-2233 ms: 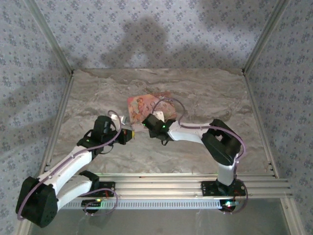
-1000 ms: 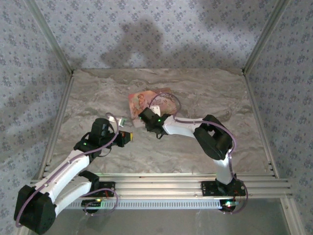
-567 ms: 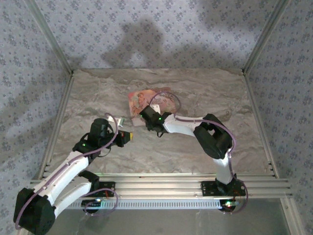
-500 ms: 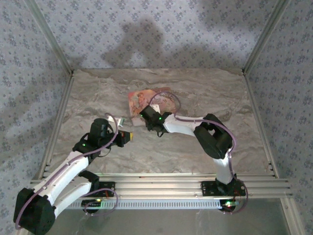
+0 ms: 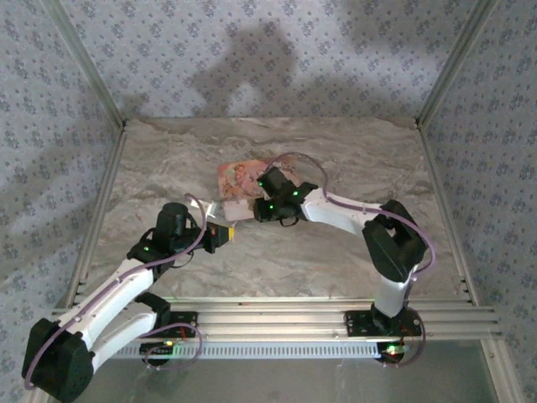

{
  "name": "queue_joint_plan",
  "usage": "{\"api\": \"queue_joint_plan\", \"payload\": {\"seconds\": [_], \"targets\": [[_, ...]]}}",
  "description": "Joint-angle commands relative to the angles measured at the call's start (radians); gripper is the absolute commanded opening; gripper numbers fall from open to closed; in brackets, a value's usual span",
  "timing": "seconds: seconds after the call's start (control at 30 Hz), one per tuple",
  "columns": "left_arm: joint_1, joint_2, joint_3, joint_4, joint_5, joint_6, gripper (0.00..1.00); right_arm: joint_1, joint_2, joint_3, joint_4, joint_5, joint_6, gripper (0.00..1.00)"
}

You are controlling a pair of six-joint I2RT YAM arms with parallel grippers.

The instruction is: Unlock the padlock with the key

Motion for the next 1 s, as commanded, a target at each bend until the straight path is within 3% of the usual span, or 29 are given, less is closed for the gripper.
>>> {"api": "queue_joint_plan", "payload": {"seconds": [0.0, 0.5, 0.97], "targets": [[-0.014, 0.007, 0.0, 0.069, 0.02, 0.038, 0.0, -0.027, -0.076, -0.003, 0.017, -0.159, 0.042, 0.0], [-0.081, 0.105, -0.018, 0.202, -0.031, 0.094, 0.0, -0.073, -0.165, 0.033, -0.021, -0.361, 0.1, 0.0], [-0.137, 0.213, -0.029, 0.387, -0.119, 0.099, 0.0, -0.085, -0.173, 0.028, -0.005, -0.413, 0.193, 0.0]]}}
